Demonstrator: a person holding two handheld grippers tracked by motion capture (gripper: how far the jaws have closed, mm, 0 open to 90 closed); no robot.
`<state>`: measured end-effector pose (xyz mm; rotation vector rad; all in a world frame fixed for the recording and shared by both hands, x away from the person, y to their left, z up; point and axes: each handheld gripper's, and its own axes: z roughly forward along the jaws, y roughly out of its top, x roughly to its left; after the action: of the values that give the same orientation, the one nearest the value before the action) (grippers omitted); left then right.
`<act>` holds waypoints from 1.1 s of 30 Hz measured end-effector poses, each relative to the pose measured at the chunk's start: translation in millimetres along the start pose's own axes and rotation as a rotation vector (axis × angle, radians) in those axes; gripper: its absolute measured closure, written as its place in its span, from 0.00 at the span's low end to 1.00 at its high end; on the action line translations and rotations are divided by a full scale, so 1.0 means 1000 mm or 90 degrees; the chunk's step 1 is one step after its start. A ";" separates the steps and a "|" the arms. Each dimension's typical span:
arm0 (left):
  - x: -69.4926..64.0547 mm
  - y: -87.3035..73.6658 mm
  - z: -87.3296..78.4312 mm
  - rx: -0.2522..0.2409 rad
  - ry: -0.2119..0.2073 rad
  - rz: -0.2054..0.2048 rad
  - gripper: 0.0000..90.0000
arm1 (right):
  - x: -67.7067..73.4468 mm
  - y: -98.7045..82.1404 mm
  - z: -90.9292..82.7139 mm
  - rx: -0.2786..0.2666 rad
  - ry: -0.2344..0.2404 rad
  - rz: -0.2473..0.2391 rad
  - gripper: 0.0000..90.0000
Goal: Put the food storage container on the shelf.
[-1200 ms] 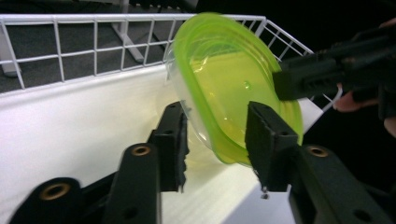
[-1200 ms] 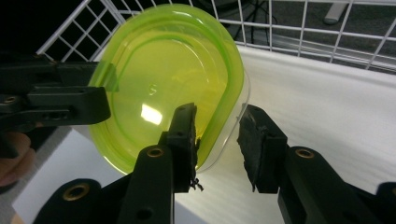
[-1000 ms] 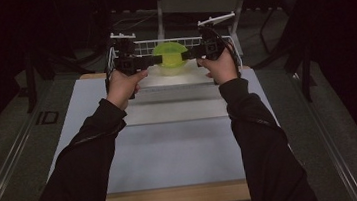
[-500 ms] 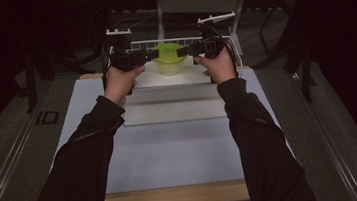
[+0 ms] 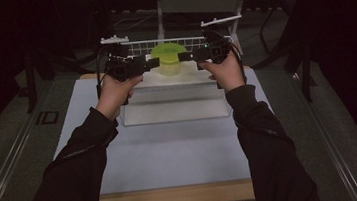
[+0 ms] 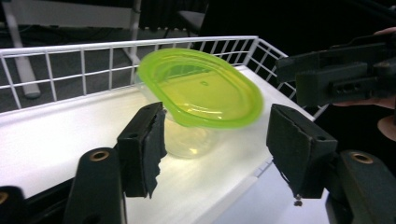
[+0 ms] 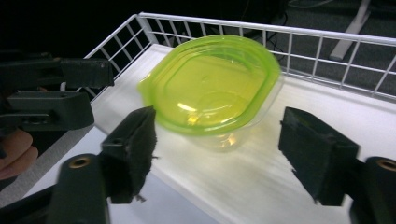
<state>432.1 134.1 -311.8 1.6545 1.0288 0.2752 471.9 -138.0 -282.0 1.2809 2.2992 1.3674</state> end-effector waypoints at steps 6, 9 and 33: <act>-0.017 -0.015 -0.012 -0.020 -0.045 0.027 0.29 | 0.014 -0.015 -0.011 -0.005 0.030 -0.017 0.21; -0.027 -0.023 -0.017 -0.024 -0.070 0.051 0.20 | 0.019 -0.024 -0.015 -0.011 0.040 -0.022 0.20; -0.056 -0.081 -0.038 -0.030 -0.112 0.142 0.03 | 0.038 -0.102 -0.020 0.008 0.051 -0.106 0.17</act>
<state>335.7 119.0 -351.5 1.7194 0.7027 0.2934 378.4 -143.4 -341.3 1.0283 2.4090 1.3727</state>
